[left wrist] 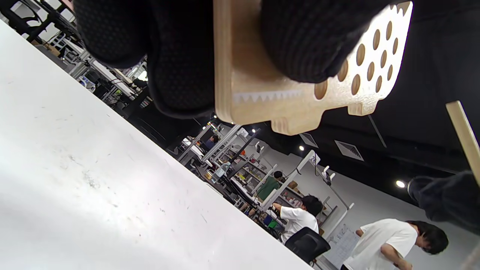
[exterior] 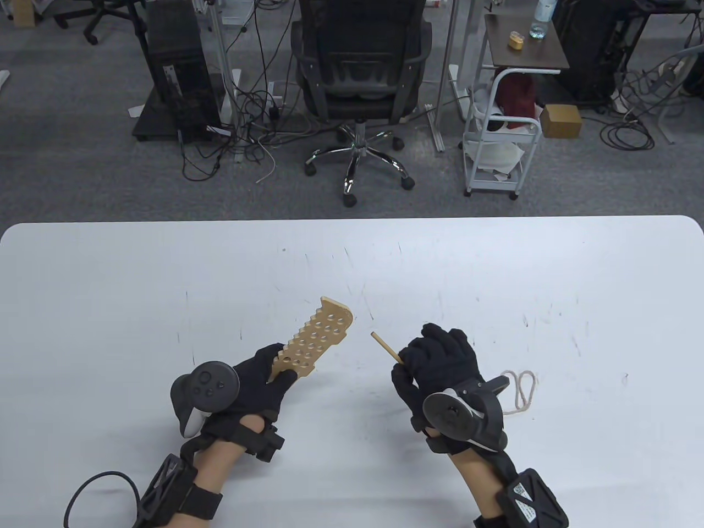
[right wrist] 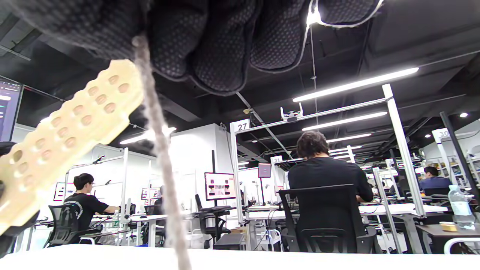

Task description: Thread rope through all holes on crocodile lacing toy

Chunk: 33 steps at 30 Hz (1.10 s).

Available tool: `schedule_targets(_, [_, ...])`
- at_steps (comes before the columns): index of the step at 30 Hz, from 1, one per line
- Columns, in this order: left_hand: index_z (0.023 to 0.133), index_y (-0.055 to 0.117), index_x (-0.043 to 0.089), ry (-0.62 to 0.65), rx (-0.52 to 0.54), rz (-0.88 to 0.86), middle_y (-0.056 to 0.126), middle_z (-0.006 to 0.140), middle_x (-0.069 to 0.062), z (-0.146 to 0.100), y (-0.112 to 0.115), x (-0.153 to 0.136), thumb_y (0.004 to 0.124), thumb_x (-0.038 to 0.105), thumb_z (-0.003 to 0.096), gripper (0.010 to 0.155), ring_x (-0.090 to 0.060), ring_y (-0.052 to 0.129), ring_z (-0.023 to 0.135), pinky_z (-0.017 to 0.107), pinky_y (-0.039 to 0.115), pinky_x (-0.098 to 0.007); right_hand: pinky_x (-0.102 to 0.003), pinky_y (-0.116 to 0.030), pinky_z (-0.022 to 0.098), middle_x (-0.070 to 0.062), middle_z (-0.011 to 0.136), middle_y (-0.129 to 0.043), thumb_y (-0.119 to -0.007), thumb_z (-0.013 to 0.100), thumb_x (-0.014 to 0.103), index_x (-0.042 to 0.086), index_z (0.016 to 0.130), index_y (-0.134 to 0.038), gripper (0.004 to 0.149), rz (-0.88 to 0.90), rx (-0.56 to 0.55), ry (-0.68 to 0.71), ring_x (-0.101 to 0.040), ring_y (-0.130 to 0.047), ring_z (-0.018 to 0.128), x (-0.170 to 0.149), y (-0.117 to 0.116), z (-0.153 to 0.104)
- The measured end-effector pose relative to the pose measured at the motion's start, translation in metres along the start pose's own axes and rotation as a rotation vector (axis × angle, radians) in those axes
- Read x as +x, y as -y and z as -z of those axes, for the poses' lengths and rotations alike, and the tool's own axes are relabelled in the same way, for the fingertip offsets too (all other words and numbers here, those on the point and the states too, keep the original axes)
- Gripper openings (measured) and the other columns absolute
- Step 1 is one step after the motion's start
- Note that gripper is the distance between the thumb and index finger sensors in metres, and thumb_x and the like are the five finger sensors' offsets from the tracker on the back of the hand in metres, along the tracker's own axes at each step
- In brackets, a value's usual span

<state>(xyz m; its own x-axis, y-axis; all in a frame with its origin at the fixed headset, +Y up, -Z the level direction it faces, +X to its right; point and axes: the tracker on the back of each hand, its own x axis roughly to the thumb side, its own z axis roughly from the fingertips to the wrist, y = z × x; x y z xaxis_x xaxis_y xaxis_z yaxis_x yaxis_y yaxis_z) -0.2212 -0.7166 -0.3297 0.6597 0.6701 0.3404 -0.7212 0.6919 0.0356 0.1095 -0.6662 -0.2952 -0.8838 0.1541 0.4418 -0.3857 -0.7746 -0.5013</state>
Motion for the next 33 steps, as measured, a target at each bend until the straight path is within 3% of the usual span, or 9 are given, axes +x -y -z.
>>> schedule_targets(20, [0.088,0.071,0.031,0.063,-0.060,0.079,0.094,0.076,0.006,-0.002,0.014,0.013,0.089,0.038,0.0365,0.055,-0.024,0.102,0.061,0.059,0.078,-0.048,-0.062,-0.052,0.067,-0.002,0.077,-0.091,-0.077,0.045,0.052,0.023,0.070,-0.087,0.039,-0.019,0.138,-0.025,-0.036,-0.073,0.089,0.005,-0.009,0.002])
schedule_targets(33, [0.086,0.071,0.034,0.062,-0.059,0.112,0.093,0.077,0.006,-0.002,0.013,0.012,0.090,0.038,0.0359,0.054,-0.025,0.101,0.063,0.060,0.077,-0.048,-0.062,-0.052,0.067,-0.002,0.075,-0.093,-0.078,0.045,0.052,0.023,0.069,-0.089,0.039,0.150,0.206,-0.131,-0.036,-0.075,0.088,-0.003,-0.017,0.002])
